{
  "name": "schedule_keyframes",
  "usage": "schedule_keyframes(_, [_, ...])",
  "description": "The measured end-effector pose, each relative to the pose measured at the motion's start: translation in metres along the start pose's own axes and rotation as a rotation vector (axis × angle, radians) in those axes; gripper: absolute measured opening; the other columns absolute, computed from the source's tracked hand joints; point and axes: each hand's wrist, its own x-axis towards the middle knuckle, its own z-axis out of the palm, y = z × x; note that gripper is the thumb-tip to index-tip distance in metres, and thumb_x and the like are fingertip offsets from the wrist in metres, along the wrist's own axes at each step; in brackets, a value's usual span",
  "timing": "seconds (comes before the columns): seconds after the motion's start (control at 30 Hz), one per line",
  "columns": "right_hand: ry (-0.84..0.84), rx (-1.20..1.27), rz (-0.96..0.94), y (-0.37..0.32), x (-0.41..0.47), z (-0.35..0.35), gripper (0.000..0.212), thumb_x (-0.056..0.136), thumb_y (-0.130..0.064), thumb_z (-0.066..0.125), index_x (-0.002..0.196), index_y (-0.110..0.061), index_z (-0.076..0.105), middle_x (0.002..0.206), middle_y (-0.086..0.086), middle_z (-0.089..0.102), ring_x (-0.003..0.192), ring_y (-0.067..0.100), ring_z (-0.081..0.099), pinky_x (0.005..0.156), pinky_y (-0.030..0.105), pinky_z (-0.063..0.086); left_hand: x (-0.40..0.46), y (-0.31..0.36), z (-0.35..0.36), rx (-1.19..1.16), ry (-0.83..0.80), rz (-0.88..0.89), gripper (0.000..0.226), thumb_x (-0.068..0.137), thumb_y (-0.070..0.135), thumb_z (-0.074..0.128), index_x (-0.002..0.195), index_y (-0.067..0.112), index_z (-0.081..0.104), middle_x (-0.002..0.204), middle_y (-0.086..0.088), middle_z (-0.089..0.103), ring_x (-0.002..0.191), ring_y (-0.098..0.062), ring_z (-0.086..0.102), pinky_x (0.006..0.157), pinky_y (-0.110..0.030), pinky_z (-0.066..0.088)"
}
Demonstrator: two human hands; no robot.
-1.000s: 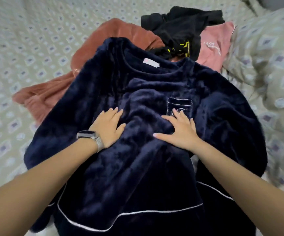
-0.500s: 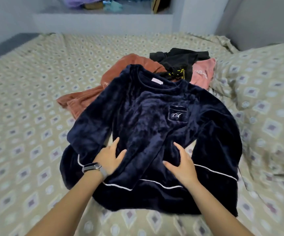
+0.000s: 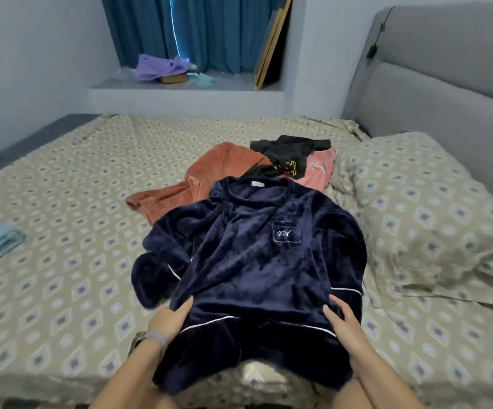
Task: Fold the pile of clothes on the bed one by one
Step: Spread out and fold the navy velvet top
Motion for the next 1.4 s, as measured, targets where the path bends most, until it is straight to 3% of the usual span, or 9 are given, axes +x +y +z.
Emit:
schedule_keyframes(0.23, [0.004, -0.446, -0.155, 0.019, -0.019, -0.011, 0.056, 0.099, -0.027, 0.053, 0.149, -0.027, 0.029, 0.108, -0.001, 0.059, 0.086, 0.020, 0.062, 0.071, 0.027, 0.049, -0.031, -0.043, 0.009, -0.002, -0.085, -0.037, 0.048, 0.077, 0.063, 0.067, 0.109, 0.027, 0.069, 0.094, 0.007, 0.073, 0.090, -0.018, 0.067, 0.092, -0.036, 0.050])
schedule_keyframes(0.4, [-0.181, -0.661, -0.245, 0.025, -0.023, -0.010, 0.116, 0.043, -0.082, 0.072, 0.143, -0.053, 0.023, 0.155, 0.006, 0.009, 0.143, 0.037, 0.013, 0.114, 0.048, 0.025, -0.030, -0.042, 0.007, -0.145, -0.079, 0.010, 0.073, 0.074, 0.052, 0.076, 0.129, 0.015, 0.045, 0.119, -0.002, 0.062, 0.101, -0.021, 0.062, 0.090, -0.035, 0.047])
schedule_keyframes(0.6, [-0.242, -1.029, -0.280, 0.030, -0.021, 0.007, 0.115, 0.063, -0.036, 0.090, 0.145, -0.050, 0.011, 0.157, 0.011, -0.011, 0.143, 0.040, 0.010, 0.108, 0.045, 0.035, -0.046, -0.041, 0.013, 0.077, -0.220, 0.421, 0.106, 0.045, 0.070, 0.081, 0.133, 0.046, 0.028, 0.140, 0.008, 0.033, 0.127, -0.014, 0.043, 0.107, -0.030, 0.038])
schedule_keyframes(0.8, [-0.034, -0.630, -0.559, 0.035, -0.030, -0.008, 0.049, 0.079, -0.006, 0.072, 0.100, -0.042, 0.047, 0.114, -0.007, 0.060, 0.094, 0.012, 0.059, 0.071, 0.016, 0.043, -0.066, -0.060, 0.029, 0.578, -0.069, 0.482, 0.102, 0.062, 0.031, 0.087, 0.132, 0.057, 0.017, 0.148, -0.002, 0.005, 0.112, -0.024, 0.057, 0.086, -0.027, 0.053])
schedule_keyframes(0.93, [0.083, -0.222, -0.570, 0.039, -0.040, -0.035, 0.041, 0.084, -0.002, 0.071, 0.095, -0.040, 0.059, 0.097, -0.021, 0.067, 0.096, 0.004, 0.062, 0.076, 0.009, 0.043, -0.075, -0.056, 0.034, 0.028, 0.336, 0.581, 0.052, 0.079, 0.012, 0.074, 0.101, 0.052, 0.048, 0.117, 0.002, 0.056, 0.102, -0.021, 0.059, 0.083, -0.028, 0.046])
schedule_keyframes(1.07, [0.126, -0.017, -0.543, 0.046, -0.038, -0.054, 0.056, 0.086, 0.006, 0.065, 0.097, -0.048, 0.059, 0.109, -0.015, 0.065, 0.102, 0.007, 0.061, 0.087, 0.019, 0.048, -0.078, -0.059, 0.023, -0.202, 0.387, 0.565, 0.044, 0.085, 0.001, 0.062, 0.104, 0.041, 0.062, 0.113, 0.003, 0.065, 0.108, -0.019, 0.059, 0.095, -0.038, 0.046])
schedule_keyframes(1.2, [0.105, -0.422, -0.511, 0.059, -0.034, -0.054, 0.074, 0.077, 0.013, 0.060, 0.096, -0.058, 0.054, 0.118, 0.006, 0.057, 0.112, 0.027, 0.056, 0.090, 0.024, 0.041, -0.063, -0.075, 0.022, 0.218, 0.346, 0.555, 0.054, 0.075, -0.003, 0.068, 0.100, 0.045, 0.062, 0.112, -0.003, 0.064, 0.107, -0.026, 0.058, 0.098, -0.032, 0.038])
schedule_keyframes(1.3, [0.043, -0.927, -0.268, 0.057, -0.050, -0.047, 0.077, 0.073, -0.025, 0.078, 0.132, -0.053, 0.036, 0.152, 0.014, 0.012, 0.141, 0.036, 0.020, 0.110, 0.038, 0.031, -0.065, -0.075, 0.028, 0.483, 0.184, 0.389, 0.047, 0.075, 0.020, 0.068, 0.111, 0.049, 0.057, 0.133, -0.001, 0.056, 0.124, -0.026, 0.048, 0.107, -0.034, 0.031])
schedule_keyframes(1.4, [-0.002, -1.185, -0.492, 0.057, -0.066, -0.026, 0.094, 0.067, -0.056, 0.078, 0.141, -0.051, 0.020, 0.157, 0.002, -0.003, 0.146, 0.032, 0.000, 0.116, 0.047, 0.015, -0.075, -0.067, 0.032, 0.542, 0.131, 0.395, 0.068, 0.073, 0.042, 0.071, 0.134, 0.048, 0.042, 0.158, 0.003, 0.016, 0.141, -0.028, 0.017, 0.113, -0.042, 0.025])
